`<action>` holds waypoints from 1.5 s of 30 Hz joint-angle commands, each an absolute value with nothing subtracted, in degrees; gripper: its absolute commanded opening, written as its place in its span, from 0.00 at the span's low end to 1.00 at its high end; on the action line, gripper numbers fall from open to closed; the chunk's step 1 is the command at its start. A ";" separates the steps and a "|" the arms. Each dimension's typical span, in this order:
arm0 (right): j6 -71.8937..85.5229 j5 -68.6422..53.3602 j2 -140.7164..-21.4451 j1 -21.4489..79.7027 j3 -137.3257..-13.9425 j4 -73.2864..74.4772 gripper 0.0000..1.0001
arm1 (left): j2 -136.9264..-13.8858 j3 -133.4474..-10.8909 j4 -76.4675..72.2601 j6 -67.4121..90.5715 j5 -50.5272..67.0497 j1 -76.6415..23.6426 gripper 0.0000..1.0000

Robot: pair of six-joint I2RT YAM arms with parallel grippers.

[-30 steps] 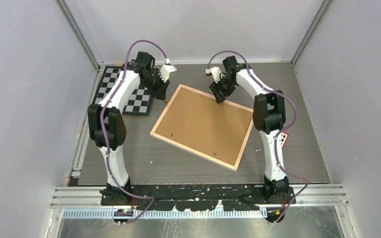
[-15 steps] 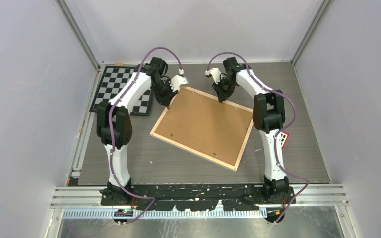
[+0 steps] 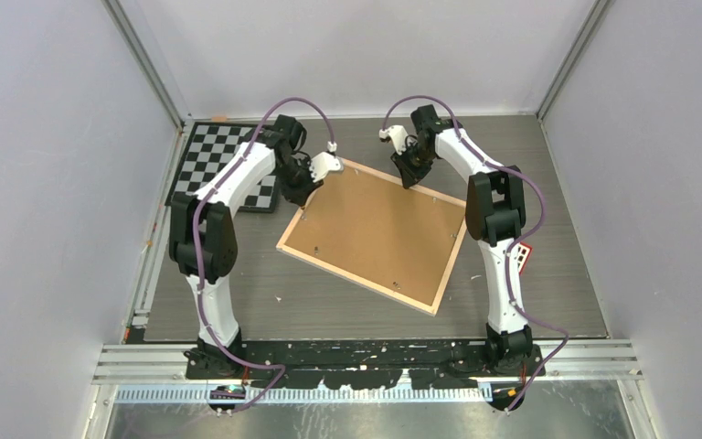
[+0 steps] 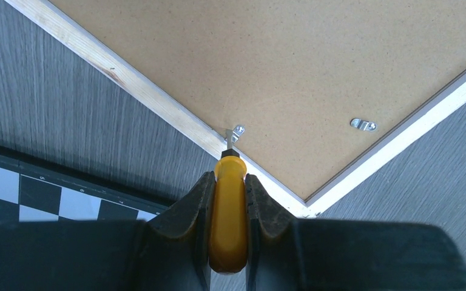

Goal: Take the photo out of the frame

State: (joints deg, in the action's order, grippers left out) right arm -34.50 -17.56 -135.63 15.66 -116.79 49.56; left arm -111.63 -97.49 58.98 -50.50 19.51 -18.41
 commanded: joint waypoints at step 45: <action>-30.32 -16.08 -135.79 16.34 -115.84 47.74 0.00 | -108.43 -94.74 74.15 -60.14 23.93 -21.71 0.00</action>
State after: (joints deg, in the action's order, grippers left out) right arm -33.08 -17.21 -135.63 15.68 -116.77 49.41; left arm -107.81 -93.14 60.25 -60.71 17.74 -20.93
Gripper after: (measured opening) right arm 0.253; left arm 0.196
